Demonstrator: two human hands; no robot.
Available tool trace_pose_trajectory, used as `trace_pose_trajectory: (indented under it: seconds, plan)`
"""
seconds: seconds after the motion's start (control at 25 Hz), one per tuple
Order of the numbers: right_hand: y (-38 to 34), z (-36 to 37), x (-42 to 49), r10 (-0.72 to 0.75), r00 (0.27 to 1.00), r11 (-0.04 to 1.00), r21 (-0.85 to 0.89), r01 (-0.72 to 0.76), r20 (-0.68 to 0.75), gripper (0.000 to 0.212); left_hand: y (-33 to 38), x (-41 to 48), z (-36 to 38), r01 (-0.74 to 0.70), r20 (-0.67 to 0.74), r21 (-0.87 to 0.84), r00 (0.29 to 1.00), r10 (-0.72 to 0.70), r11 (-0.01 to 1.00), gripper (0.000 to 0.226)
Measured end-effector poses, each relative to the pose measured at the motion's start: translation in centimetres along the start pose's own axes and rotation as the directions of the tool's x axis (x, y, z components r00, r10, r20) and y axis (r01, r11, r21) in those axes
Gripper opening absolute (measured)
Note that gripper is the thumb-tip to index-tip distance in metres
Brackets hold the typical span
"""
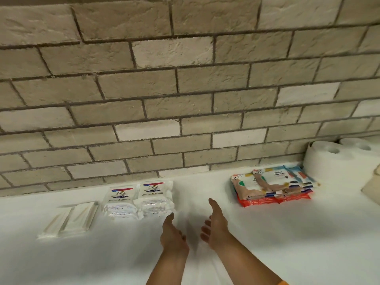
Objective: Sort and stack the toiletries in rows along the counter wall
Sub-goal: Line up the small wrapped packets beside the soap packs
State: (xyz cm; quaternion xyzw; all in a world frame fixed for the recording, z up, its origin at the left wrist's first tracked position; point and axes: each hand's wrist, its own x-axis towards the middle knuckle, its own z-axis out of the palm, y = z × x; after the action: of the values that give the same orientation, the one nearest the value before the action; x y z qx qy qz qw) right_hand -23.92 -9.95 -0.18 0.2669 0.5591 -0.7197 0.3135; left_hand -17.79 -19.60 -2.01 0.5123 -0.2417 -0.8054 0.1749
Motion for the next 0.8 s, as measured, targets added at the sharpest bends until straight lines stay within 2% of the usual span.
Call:
trace_pose_trajectory:
  seconds: [0.16,0.28,0.36,0.48,0.56,0.6,0.72,0.8]
  plan:
    - [-3.9,-7.4,1.7,-0.119,0.975,0.989,0.060,0.132,-0.186,0.075,-6.7,-3.0,5.1,0.091,0.068,0.006,0.994,-0.091,0.996,0.033]
    - [-8.2,-12.9,3.1,-0.150,0.939,0.972,0.127,0.197,-0.310,0.074,-11.5,-4.9,9.6,0.125,0.074,0.030,0.989,-0.127,0.992,0.056]
    - [-11.1,-16.6,4.5,-0.149,0.926,0.959,0.178,0.221,-0.348,0.076,-14.2,-6.5,12.8,0.140,0.095,0.076,0.985,-0.147,0.987,0.064]
    - [-15.2,-21.1,6.2,-0.188,0.932,0.933,0.240,0.268,-0.309,0.067,-17.0,-7.8,17.4,0.124,0.128,0.085,0.983,-0.134,0.989,0.066]
    - [-17.2,-23.2,7.8,-0.188,0.957,0.904,0.343,0.256,-0.221,0.057,-18.1,-8.1,20.1,0.111,0.107,0.074,0.987,-0.118,0.991,0.062]
    - [-18.0,-24.0,8.6,-0.175,0.976,0.885,0.412,0.215,-0.132,0.062,-18.6,-8.2,21.3,0.109,0.103,0.072,0.988,-0.116,0.991,0.058]
    - [-19.2,-25.5,11.7,-0.162,0.987,0.879,0.456,0.137,0.015,0.104,-19.5,-8.2,24.2,0.070,0.214,0.022,0.974,-0.073,0.997,0.036]
    - [-20.0,-25.7,12.6,-0.142,0.988,0.894,0.436,0.101,0.063,0.112,-19.5,-8.1,25.5,0.078,0.284,-0.051,0.957,-0.061,0.996,0.031]
